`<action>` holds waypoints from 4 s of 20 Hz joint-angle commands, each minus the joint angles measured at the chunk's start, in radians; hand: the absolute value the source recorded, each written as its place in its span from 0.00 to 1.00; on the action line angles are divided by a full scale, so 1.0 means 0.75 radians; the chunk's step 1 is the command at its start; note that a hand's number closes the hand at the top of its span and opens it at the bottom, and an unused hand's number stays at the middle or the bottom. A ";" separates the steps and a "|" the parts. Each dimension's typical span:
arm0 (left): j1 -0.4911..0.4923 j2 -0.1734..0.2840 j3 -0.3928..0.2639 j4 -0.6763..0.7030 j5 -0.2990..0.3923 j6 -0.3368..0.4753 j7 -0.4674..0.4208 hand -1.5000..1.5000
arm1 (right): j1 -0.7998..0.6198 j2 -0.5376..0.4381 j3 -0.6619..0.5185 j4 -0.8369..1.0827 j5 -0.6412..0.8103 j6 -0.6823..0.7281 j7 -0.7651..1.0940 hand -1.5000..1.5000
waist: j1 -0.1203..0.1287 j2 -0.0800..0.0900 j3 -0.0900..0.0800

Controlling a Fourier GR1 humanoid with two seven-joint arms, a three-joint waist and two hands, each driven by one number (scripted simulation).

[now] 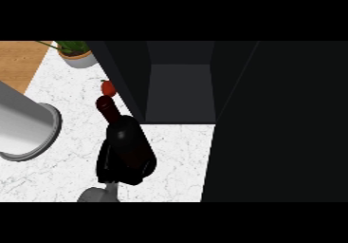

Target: Pick up the wine, place it into the cabinet and close the cabinet

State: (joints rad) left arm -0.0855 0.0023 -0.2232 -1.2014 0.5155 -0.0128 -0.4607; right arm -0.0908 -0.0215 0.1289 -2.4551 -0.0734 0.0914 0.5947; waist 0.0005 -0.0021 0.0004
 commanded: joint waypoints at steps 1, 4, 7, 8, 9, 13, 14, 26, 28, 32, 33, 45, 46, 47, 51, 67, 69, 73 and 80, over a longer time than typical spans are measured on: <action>-0.030 -0.003 -0.099 -0.073 0.071 0.149 0.055 1.00 | 0.078 -0.023 -0.078 -0.056 -0.131 0.051 -0.049 0.00 | -0.005 0.002 0.000; 0.012 -0.003 -0.166 -0.078 0.115 0.211 0.015 1.00 | 0.109 -0.025 -0.052 -0.050 -0.090 0.064 -0.068 0.00 | -0.004 0.002 0.000; -0.022 -0.003 -0.269 0.000 0.193 0.274 -0.078 1.00 | 0.092 -0.062 -0.114 -0.067 -0.167 0.098 -0.027 0.00 | -0.008 0.002 -0.001; -0.099 -0.003 -0.309 0.078 0.272 0.355 -0.120 1.00 | 0.021 -0.033 -0.084 -0.026 -0.091 0.044 -0.009 0.00 | -0.010 0.003 -0.001; -0.146 -0.003 -0.221 0.056 0.236 0.345 -0.033 1.00 | 0.071 -0.023 -0.092 0.012 -0.114 0.072 -0.071 0.00 | -0.007 0.003 -0.001; -0.195 -0.003 -0.263 0.272 0.314 0.298 -0.179 1.00 | -0.044 -0.055 -0.138 0.013 -0.174 0.055 0.028 0.00 | -0.009 0.004 -0.001; -0.164 -0.003 -0.262 0.228 0.305 0.282 -0.176 1.00 | -0.034 -0.027 -0.063 -0.011 -0.082 0.017 0.049 0.00 | -0.006 0.003 -0.001; -0.528 -0.003 -0.395 0.525 0.586 0.389 -0.321 1.00 | -0.024 -0.002 -0.037 0.030 -0.068 0.013 0.003 0.00 | -0.015 0.004 -0.001; -0.506 -0.003 -0.457 0.563 0.619 0.362 -0.401 1.00 | -0.042 -0.067 -0.139 -0.027 -0.189 0.046 0.071 0.00 | -0.017 0.005 -0.001; -0.672 -0.003 -0.377 0.693 0.674 0.328 -0.353 1.00 | 0.072 -0.015 -0.090 0.030 -0.140 0.082 -0.103 0.00 | -0.022 0.006 -0.001; -0.721 -0.003 -0.324 0.702 0.680 0.347 -0.325 1.00 | -0.022 0.007 -0.040 0.069 -0.056 0.022 -0.053 0.00 | -0.019 0.006 -0.001; -0.999 -0.003 -0.291 0.952 0.822 0.401 -0.340 1.00 | 0.030 0.001 -0.035 0.043 -0.080 0.054 -0.073 0.00 | -0.040 0.011 -0.002; -0.985 -0.003 -0.273 0.988 0.793 0.332 -0.340 1.00 | 0.038 -0.050 -0.168 0.118 -0.188 0.118 -0.144 0.00 | -0.032 0.011 -0.001; -0.966 -0.003 -0.294 0.908 0.792 0.377 -0.341 1.00 | -0.009 -0.026 -0.117 0.151 -0.145 0.086 -0.123 0.00 | -0.023 0.008 -0.001; -1.164 -0.003 -0.191 1.068 0.807 0.368 -0.227 1.00 | 0.108 0.013 -0.030 0.106 -0.030 0.099 -0.216 0.00 | -0.036 0.011 -0.001; -1.289 -0.003 -0.241 1.273 0.885 0.384 -0.213 1.00 | -0.007 0.006 -0.031 0.201 -0.090 0.113 -0.228 0.00 | -0.115 0.034 -0.002; -1.311 -0.003 -0.224 1.295 0.898 0.376 -0.233 1.00 | -0.076 0.016 -0.028 0.168 -0.095 0.067 -0.149 0.00 | -0.122 0.038 -0.003; -1.268 -0.003 -0.267 1.278 0.924 0.374 -0.232 1.00 | -0.032 0.027 0.052 0.169 -0.047 0.059 -0.173 0.00 | -0.149 0.040 -0.003; -1.195 -0.003 -0.379 1.178 0.982 0.423 -0.226 1.00 | -0.026 0.000 -0.041 0.198 -0.136 0.124 -0.233 0.00 | -0.169 0.038 -0.002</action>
State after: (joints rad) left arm -0.9991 0.0023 -0.4671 -0.2794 1.2211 0.2624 -0.6550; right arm -0.1299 -0.0224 0.1038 -2.2996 -0.1651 0.1764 0.4394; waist -0.1135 0.0267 -0.0011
